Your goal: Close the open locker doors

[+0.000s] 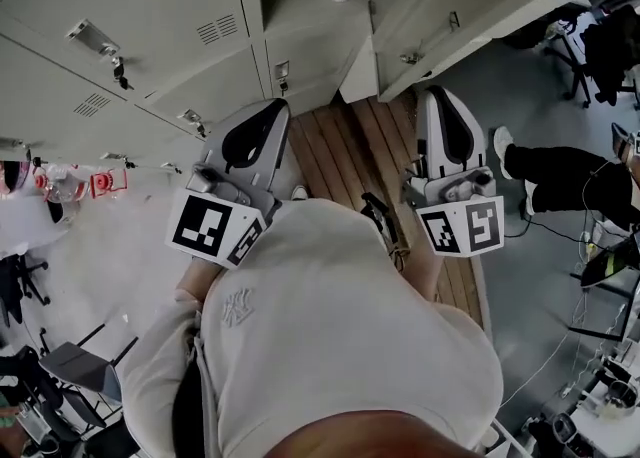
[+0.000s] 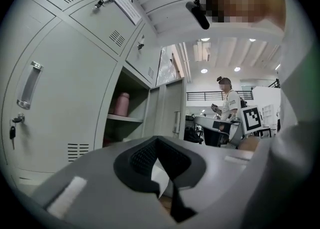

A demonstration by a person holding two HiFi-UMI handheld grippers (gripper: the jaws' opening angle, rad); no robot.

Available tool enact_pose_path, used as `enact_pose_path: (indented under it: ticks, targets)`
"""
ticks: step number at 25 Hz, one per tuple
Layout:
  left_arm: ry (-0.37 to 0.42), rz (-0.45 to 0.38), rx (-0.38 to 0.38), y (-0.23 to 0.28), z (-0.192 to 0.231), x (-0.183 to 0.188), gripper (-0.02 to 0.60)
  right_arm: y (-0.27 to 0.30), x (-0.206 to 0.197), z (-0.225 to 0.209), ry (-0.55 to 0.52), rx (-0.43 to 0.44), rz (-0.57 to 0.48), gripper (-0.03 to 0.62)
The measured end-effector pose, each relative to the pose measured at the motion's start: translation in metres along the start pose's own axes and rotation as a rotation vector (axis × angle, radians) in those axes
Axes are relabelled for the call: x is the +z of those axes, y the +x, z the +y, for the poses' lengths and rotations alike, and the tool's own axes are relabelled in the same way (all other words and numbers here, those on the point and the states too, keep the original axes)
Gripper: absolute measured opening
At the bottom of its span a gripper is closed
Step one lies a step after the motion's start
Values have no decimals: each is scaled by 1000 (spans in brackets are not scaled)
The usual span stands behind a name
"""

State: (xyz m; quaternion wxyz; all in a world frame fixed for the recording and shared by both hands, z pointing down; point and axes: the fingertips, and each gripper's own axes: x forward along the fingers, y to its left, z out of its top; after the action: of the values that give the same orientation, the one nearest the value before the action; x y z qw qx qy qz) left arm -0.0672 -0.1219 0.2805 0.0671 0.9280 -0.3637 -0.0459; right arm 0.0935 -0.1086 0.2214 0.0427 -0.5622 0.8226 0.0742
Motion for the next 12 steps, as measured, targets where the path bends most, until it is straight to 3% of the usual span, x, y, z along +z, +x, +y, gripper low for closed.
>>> enact_pose_path:
  ticks: [5, 12]
  targets:
    - [-3, 13, -13, 18, -11, -5, -2, -4, -13, -47, -26, -43, 21, 25]
    - [-6, 27, 13, 24, -10, -7, -2, 18, -13, -71, 65, 49, 5, 26]
